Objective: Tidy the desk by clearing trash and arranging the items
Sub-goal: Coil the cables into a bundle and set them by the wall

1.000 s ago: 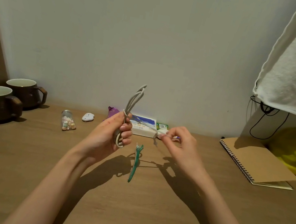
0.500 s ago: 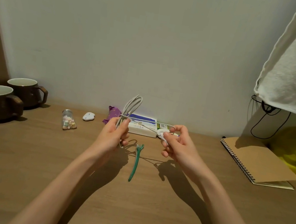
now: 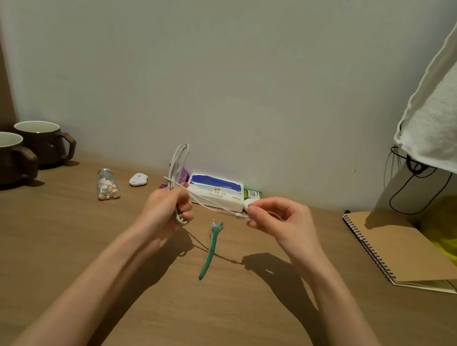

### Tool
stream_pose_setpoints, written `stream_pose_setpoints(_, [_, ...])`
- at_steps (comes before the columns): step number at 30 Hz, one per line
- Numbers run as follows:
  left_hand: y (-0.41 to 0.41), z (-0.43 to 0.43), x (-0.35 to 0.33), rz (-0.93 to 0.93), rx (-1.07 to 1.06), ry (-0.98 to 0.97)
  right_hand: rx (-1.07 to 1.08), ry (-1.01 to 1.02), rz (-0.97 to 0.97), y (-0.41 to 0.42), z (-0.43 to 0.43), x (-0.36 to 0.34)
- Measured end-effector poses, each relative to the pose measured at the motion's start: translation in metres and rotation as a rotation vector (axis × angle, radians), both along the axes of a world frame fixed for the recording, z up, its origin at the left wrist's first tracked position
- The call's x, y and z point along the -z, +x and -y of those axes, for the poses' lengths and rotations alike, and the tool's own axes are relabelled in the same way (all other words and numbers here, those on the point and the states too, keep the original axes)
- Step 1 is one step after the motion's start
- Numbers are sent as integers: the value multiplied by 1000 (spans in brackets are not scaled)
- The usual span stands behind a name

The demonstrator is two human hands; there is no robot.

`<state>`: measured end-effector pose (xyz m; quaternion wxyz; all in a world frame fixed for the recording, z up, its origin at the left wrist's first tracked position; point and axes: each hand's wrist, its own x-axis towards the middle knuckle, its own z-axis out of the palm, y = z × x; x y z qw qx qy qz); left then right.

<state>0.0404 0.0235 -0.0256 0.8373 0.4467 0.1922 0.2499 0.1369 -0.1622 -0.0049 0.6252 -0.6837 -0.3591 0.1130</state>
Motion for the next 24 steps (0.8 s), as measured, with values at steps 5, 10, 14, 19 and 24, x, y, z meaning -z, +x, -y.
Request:
stream_pose_setpoints(5, [-3,25,2,-106,295,200,111,203,-117,-7,-11,5])
stream_pose_setpoints(10, [-1,40,6,20,402,175,74,125,53,-12,-16,10])
stream_pose_setpoints(14, [-2,37,7,81,296,218,75,113,134,-16,-18,12])
stream_pose_setpoints(19, [-2,34,11,11,144,428,105,49,263,-21,-20,14])
stream_pose_setpoints(24, [-1,21,9,14,-49,294,225,-29,419,-7,-11,13])
